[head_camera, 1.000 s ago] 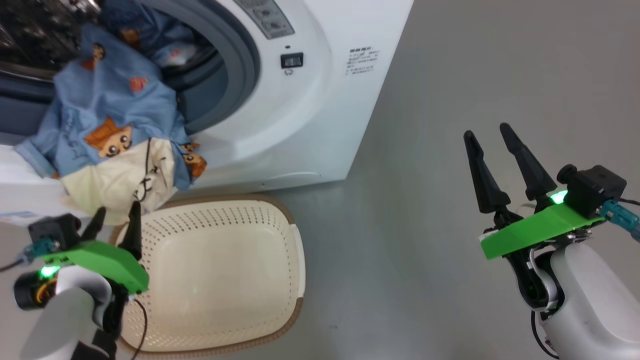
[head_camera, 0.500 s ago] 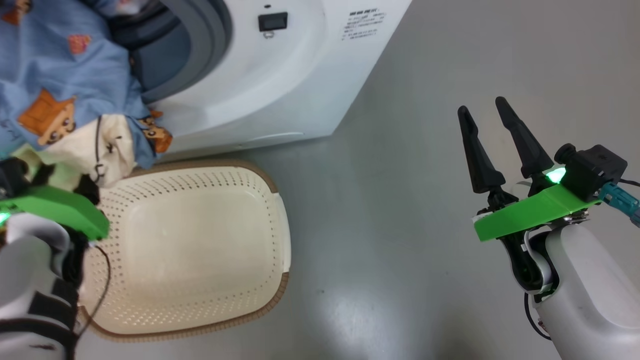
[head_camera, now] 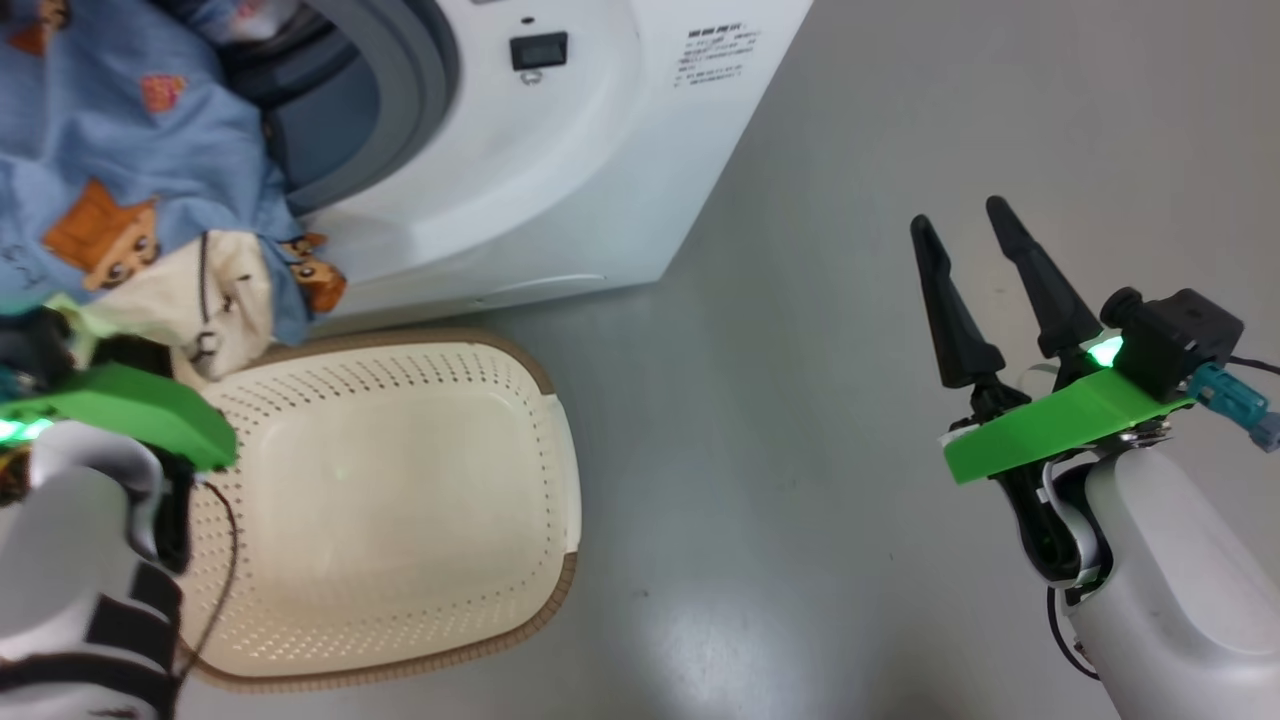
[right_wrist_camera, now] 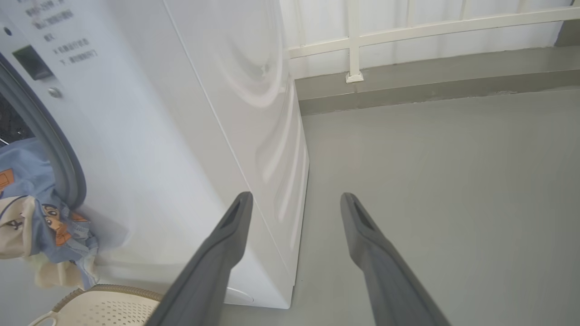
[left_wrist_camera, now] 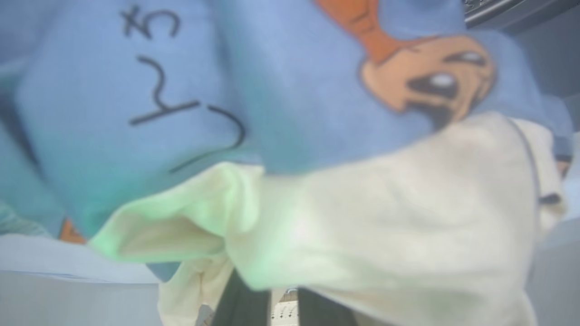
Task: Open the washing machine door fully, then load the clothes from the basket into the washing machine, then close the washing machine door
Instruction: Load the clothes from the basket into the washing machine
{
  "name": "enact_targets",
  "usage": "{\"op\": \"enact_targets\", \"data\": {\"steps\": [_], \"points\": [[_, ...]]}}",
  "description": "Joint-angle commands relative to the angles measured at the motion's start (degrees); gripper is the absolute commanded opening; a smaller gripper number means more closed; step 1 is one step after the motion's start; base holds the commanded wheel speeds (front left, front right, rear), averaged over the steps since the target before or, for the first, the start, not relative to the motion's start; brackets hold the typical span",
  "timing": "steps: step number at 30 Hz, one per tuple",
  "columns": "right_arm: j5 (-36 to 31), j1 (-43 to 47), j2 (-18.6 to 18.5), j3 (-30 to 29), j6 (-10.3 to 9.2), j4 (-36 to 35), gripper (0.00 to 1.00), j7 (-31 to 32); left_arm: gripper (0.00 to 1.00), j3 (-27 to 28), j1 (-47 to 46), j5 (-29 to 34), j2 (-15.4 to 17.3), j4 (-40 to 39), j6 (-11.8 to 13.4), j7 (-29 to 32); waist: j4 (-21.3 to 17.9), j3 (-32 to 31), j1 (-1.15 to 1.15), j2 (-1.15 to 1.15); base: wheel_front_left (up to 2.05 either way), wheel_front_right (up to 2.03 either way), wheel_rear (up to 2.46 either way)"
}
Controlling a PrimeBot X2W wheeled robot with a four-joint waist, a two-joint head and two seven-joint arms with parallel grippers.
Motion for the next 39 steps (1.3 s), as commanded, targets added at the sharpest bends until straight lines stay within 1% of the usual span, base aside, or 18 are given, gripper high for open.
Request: {"op": "enact_targets", "data": {"steps": [1,5,9,14,18,24,28,34,39], "points": [[-0.13,1.54,-0.24,1.41,0.25,-0.77,1.00,-0.47,0.00,0.44,2.09,0.56,1.79,-2.18,-0.23,-0.84,0.71,-1.61,0.00,0.00,0.00,0.00,0.00],[0.41,1.97,-0.23,2.15,0.25,-0.28,1.00,-0.47,0.00,-2.94,4.32,-1.26,0.88,-5.17,-0.26,-0.85,1.39,-3.16,0.00,0.00,0.00,0.00,0.00],[0.76,2.32,-0.34,2.48,0.25,0.16,1.00,-0.47,0.00,-6.22,5.41,-4.06,1.05,-9.87,-0.27,-0.85,2.00,-4.16,0.00,0.00,0.00,0.00,0.00],[1.01,2.37,-0.42,2.79,0.25,0.39,1.00,-0.47,0.00,-7.15,5.26,-8.50,1.61,-16.53,-0.28,-0.85,2.14,-4.60,0.00,0.00,0.00,0.00,0.00],[1.13,2.33,-0.53,3.14,0.25,0.13,1.00,-0.47,0.00,-7.54,3.43,-11.46,1.99,-18.66,-0.28,-0.85,1.92,-4.13,0.00,0.00,0.00,0.00,0.00],[1.20,2.39,-0.63,3.35,0.25,-0.19,1.00,-0.47,0.00,-7.86,-1.33,-14.45,2.25,-16.47,-0.28,-0.85,0.80,-3.28,0.00,0.00,0.00,0.00,0.00],[1.09,2.01,-0.25,3.29,0.25,-0.69,1.00,-0.47,0.00,-9.11,-7.58,-15.65,3.86,-11.67,-0.28,-0.73,-0.71,-1.19,0.00,0.00,0.00,0.00,0.00],[0.55,1.72,0.12,2.44,0.25,-1.46,1.00,-0.47,0.00,-10.49,-16.86,-15.66,6.36,-4.32,-0.28,-0.68,-3.15,2.28,0.00,0.00,0.00,0.00,0.00],[0.20,1.63,0.52,2.07,0.25,-2.18,1.00,-0.47,0.00,-10.94,-23.20,-15.22,7.66,-1.34,-0.28,-0.79,-4.50,4.38,0.00,0.00,0.00,0.00,0.00]]}}
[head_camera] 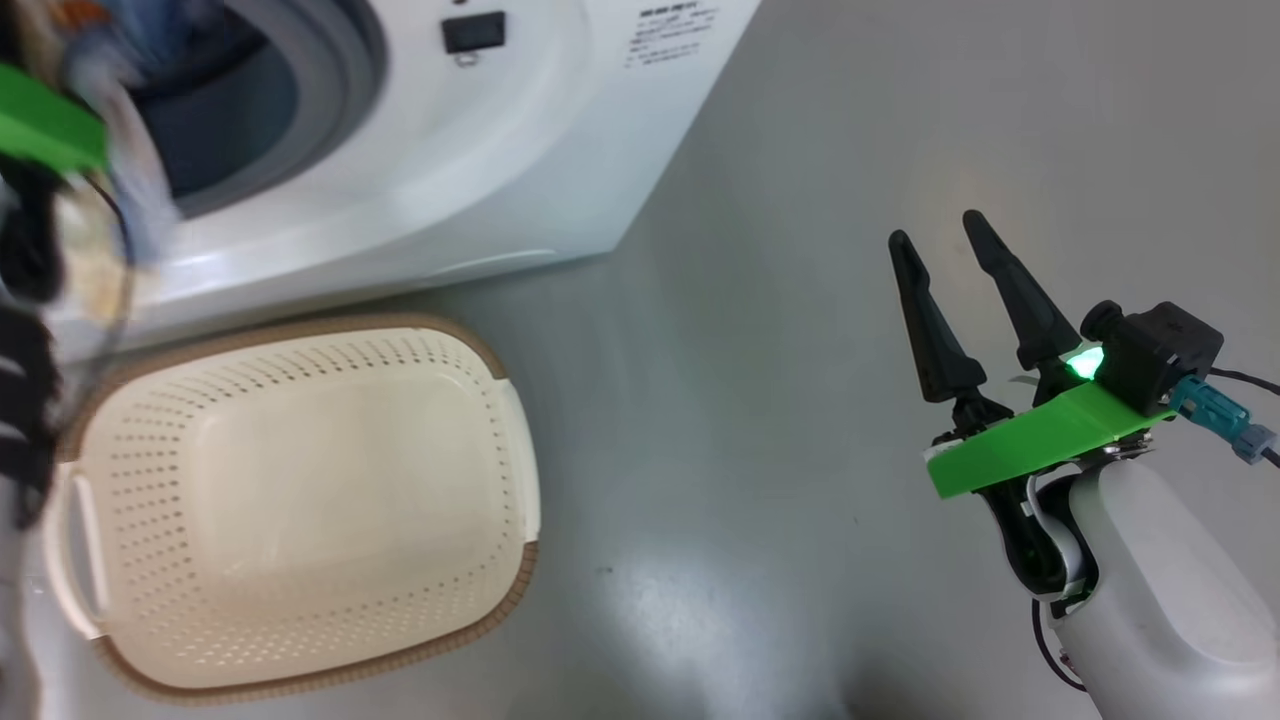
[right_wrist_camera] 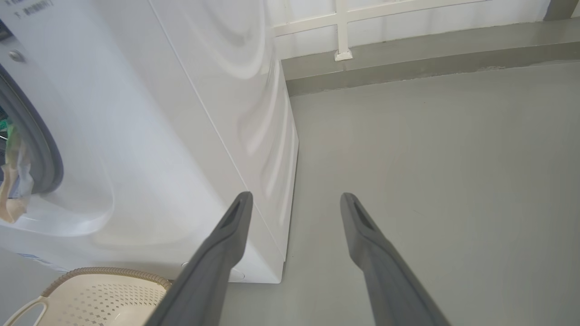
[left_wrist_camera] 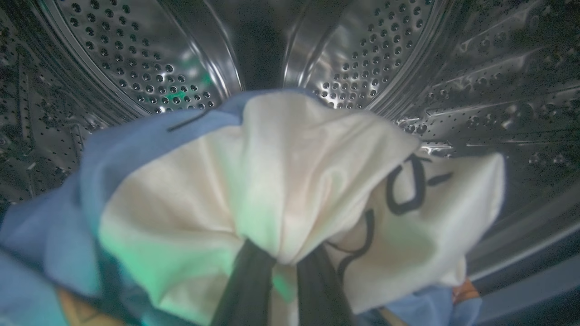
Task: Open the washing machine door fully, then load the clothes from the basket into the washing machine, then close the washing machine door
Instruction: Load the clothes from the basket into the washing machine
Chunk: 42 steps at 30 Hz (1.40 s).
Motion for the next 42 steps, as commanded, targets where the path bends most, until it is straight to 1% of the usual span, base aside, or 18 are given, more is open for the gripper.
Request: {"op": "enact_targets", "data": {"steps": [1,3,6,8,10,11,12,13,14,15,19,21,27,31,35,39,42], "points": [[-0.40,0.59,0.14,0.69,0.25,-1.54,1.00,-0.47,0.00,1.61,-2.75,0.96,3.49,-1.49,-0.20,-0.73,-1.59,1.87,-0.01,0.00,0.00,0.00,0.00],[-0.54,0.49,0.33,0.73,0.25,-1.79,1.00,-0.47,0.00,3.80,-4.46,2.81,4.31,-4.40,0.44,-0.75,-1.92,2.41,-0.01,0.00,0.00,0.00,0.00],[-0.67,0.33,0.54,0.67,0.25,-2.07,1.00,-0.47,0.00,8.72,-4.58,6.79,4.62,-11.45,1.79,-0.76,-2.33,3.10,-0.01,0.00,0.00,0.00,0.00],[-0.78,0.26,0.72,0.63,0.25,-2.15,1.00,-0.47,0.00,12.23,-3.34,9.48,3.99,-15.53,2.20,-0.76,-2.52,3.40,-0.01,0.00,0.00,0.00,0.00],[-1.00,0.27,1.05,0.64,0.25,-2.02,1.00,-0.47,0.00,15.26,-1.20,12.40,2.38,-16.46,1.97,-0.77,-2.60,3.48,-0.01,0.00,0.00,0.00,0.00],[-1.05,0.25,1.18,0.70,0.25,-1.94,1.00,-0.47,0.00,15.90,-0.78,13.26,2.05,-16.10,1.91,-0.77,-2.62,3.49,-0.01,0.00,0.00,0.00,0.00],[-1.09,0.23,1.30,0.80,0.25,-1.84,1.00,-0.47,0.25,16.43,-0.29,13.60,1.51,-14.63,1.85,-0.77,-2.63,3.41,-0.01,0.00,0.00,0.00,0.00],[-1.12,0.25,1.39,0.87,0.25,-1.72,1.00,-0.47,1.00,16.34,0.09,13.78,0.98,-12.08,1.72,-0.77,-2.60,3.22,-0.01,0.00,0.00,0.00,0.00],[-1.12,0.25,1.39,0.87,0.25,-1.72,1.00,-0.47,1.00,16.34,0.09,13.78,0.98,-12.08,1.72,-0.77,-2.60,3.22,-0.01,0.00,0.00,0.00,0.00],[-1.10,0.38,1.44,1.06,0.25,-1.44,1.00,-0.47,1.00,14.97,-0.24,14.27,0.40,-5.96,1.41,0.58,-2.51,2.80,-0.01,0.00,0.00,0.00,0.00],[-0.94,0.29,1.38,1.40,0.25,-1.00,1.00,-0.47,1.00,12.98,-3.02,14.60,-0.02,2.87,1.02,5.94,-2.36,2.03,-0.01,0.00,0.00,0.00,0.00],[-0.83,0.25,1.31,1.51,0.25,-0.82,1.00,-0.47,1.00,12.25,-4.10,14.59,-0.30,5.51,0.75,7.33,-2.31,1.40,-0.01,0.00,0.00,0.00,0.00],[-0.52,0.39,1.29,1.91,0.25,-0.26,1.00,-0.47,1.00,11.28,-5.30,13.45,-1.29,10.61,0.15,8.72,-2.23,-0.83,-0.01,0.00,0.00,0.00,0.00],[-0.26,0.28,1.50,2.17,0.25,-0.25,1.00,-0.47,1.00,10.49,-4.86,13.26,-1.51,11.67,-0.03,7.70,-2.20,-1.85,-0.01,0.00,0.00,0.00,0.00],[0.06,0.48,1.71,2.16,0.25,0.07,1.00,-0.47,1.00,9.54,-2.83,12.86,-1.99,11.96,-0.15,3.80,-1.95,-3.90,-0.01,0.00,0.00,0.00,0.00],[0.41,1.13,1.92,1.91,0.25,0.41,1.00,-0.47,1.00,8.13,0.76,12.16,-2.89,10.00,-0.18,0.49,-1.35,-6.62,-0.01,0.00,0.00,0.00,0.00],[0.72,1.73,1.93,1.81,0.25,0.67,1.00,-0.47,1.00,7.33,4.48,11.77,-2.83,7.81,-0.19,-0.50,-0.80,-9.07,-0.01,0.00,0.00,0.00,0.00]]}}
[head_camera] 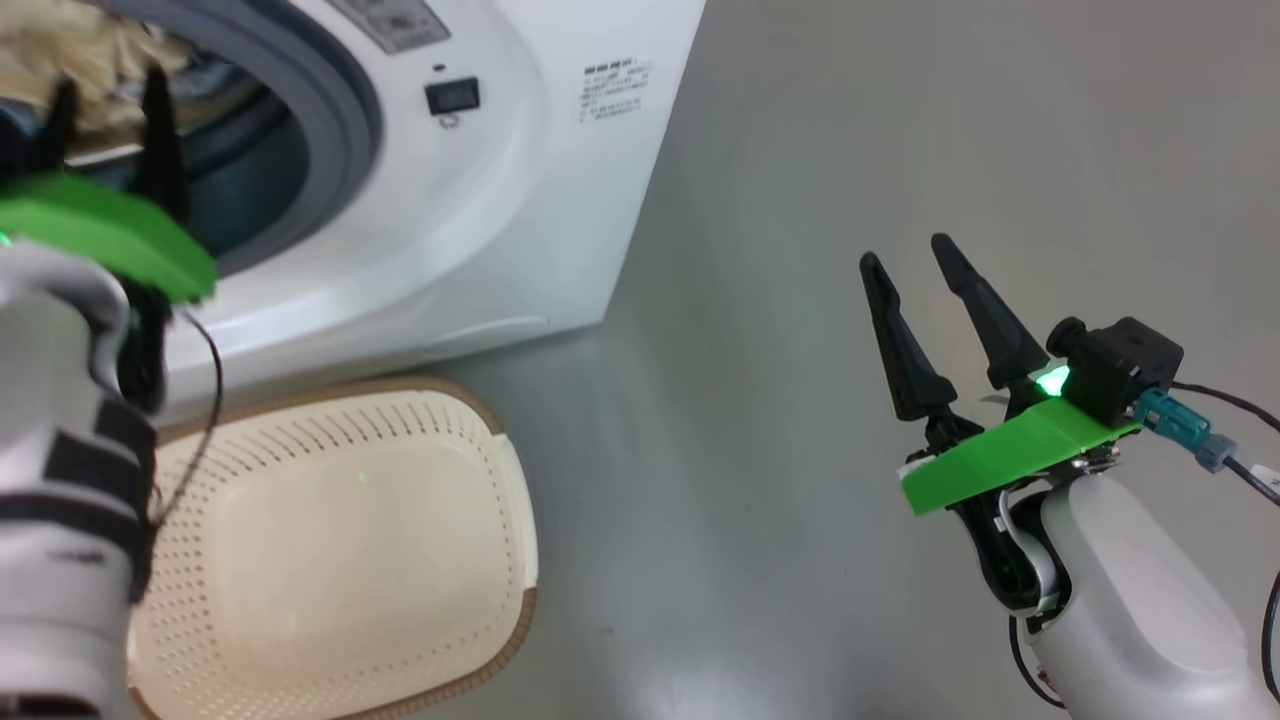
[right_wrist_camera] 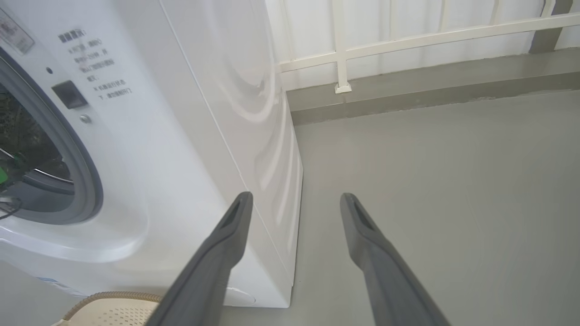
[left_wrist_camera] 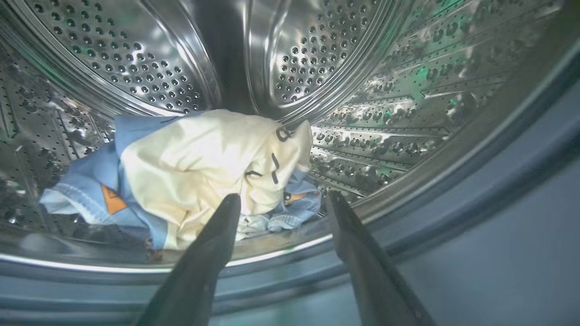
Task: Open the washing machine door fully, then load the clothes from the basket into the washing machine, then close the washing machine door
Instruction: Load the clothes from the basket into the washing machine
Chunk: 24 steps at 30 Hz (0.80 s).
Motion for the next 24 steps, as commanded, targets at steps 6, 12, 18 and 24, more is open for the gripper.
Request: {"op": "enact_targets", "data": {"steps": [6,12,18,24], "points": [[1.37,2.75,-0.36,0.57,0.25,-0.17,1.00,-0.47,1.00,1.55,10.58,-1.01,3.52,-10.42,-0.20,-0.76,2.11,-7.88,0.00,0.00,0.00,0.00,0.00],[2.11,4.32,-1.13,0.23,0.25,0.65,1.00,-0.47,1.00,5.14,21.28,-0.20,2.82,-19.40,-0.18,-0.77,3.48,-13.03,0.00,0.00,0.00,0.00,0.00],[2.72,6.16,-1.52,-0.18,0.25,1.08,1.00,-0.47,1.00,8.21,31.29,1.71,0.68,-28.54,0.14,-0.78,5.06,-16.80,0.00,0.00,0.00,0.00,0.00],[2.92,7.58,-2.51,-0.97,0.25,1.14,1.00,-0.47,1.00,10.17,39.40,3.40,-1.40,-36.61,0.15,-0.78,7.05,-18.98,0.00,0.00,0.00,0.00,0.00]]}}
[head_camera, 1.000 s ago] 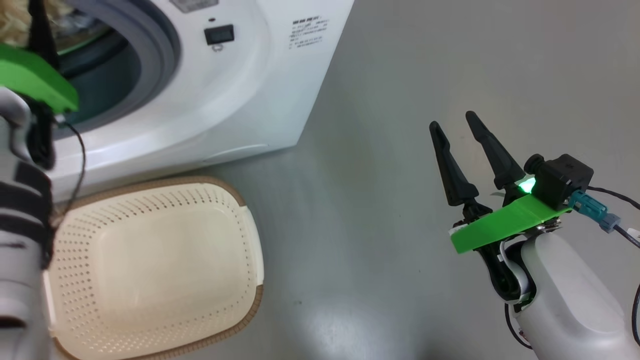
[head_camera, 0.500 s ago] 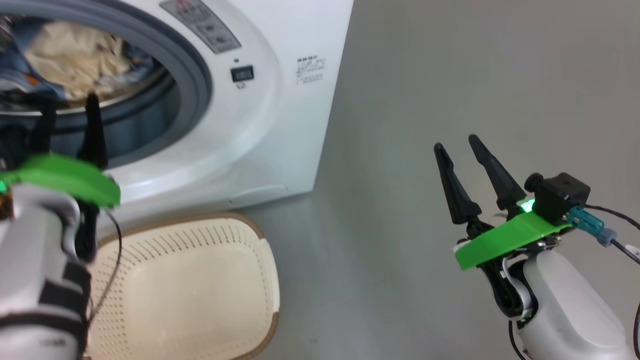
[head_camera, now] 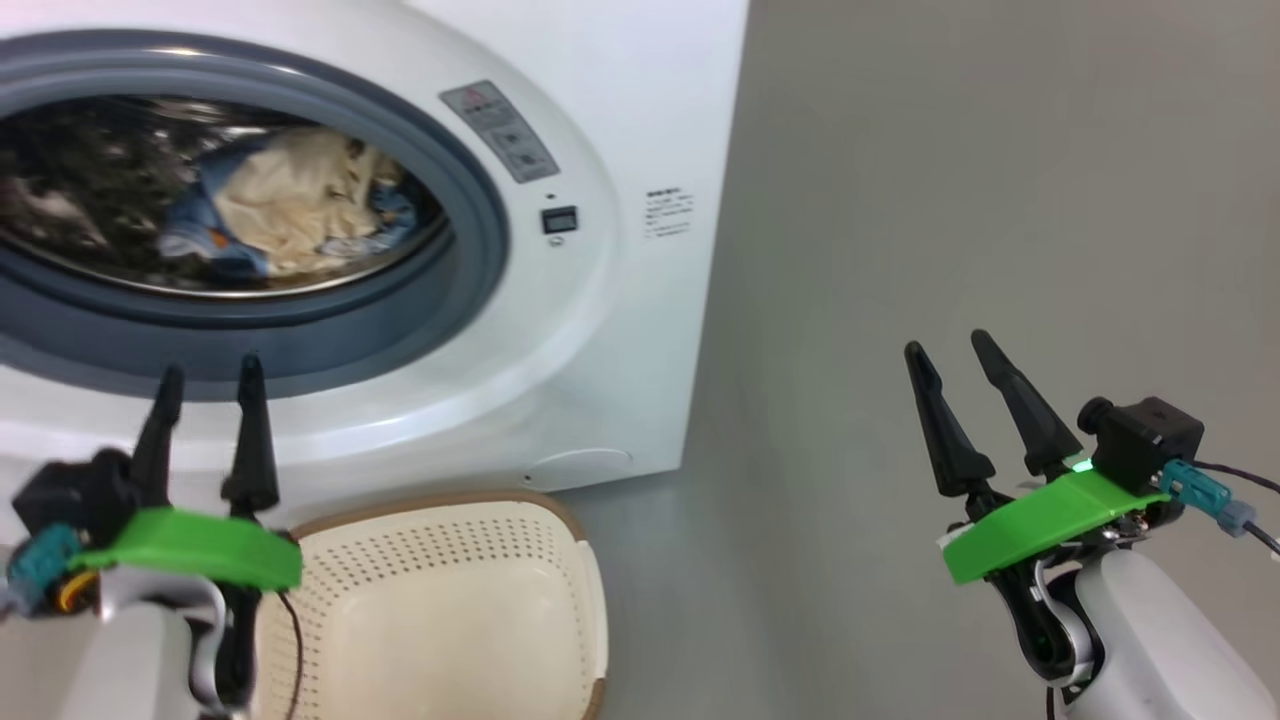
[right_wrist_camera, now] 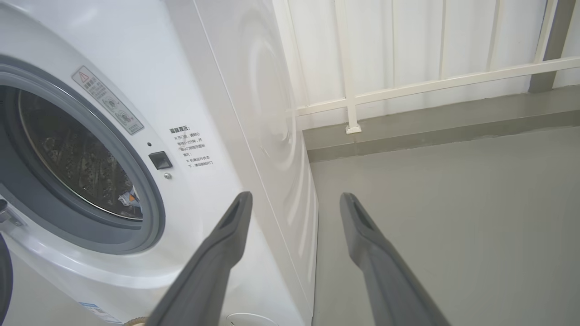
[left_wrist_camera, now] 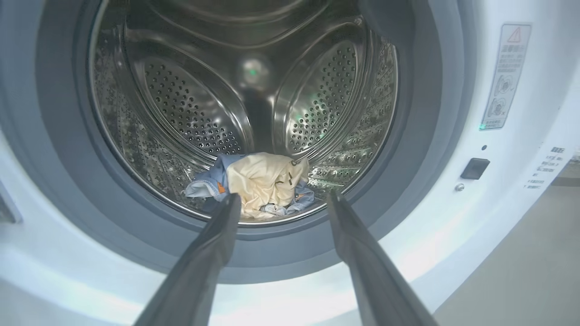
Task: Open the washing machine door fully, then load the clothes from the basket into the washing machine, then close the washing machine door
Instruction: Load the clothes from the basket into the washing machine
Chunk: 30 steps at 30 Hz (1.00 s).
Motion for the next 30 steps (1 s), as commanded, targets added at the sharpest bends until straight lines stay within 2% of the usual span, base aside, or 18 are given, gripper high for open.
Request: {"op": "enact_targets", "data": {"steps": [1,13,30], "points": [[-0.05,0.93,-0.66,0.50,0.25,-1.22,1.00,-0.47,1.00,2.40,1.89,0.97,1.10,-3.69,0.10,-0.36,2.39,-2.16,0.01,0.00,0.00,0.00,0.00],[-0.04,2.35,-2.62,0.76,0.25,-0.71,1.00,-0.47,1.00,5.22,11.48,3.07,-1.65,-11.11,-0.06,-0.37,4.88,-4.45,0.01,0.00,0.00,0.00,0.00],[-0.06,2.39,-2.67,1.54,0.25,-0.34,1.00,-0.47,1.00,6.00,13.50,4.52,-2.83,-12.91,-0.22,-0.37,4.95,-5.59,0.01,0.00,0.00,0.00,0.00]]}}
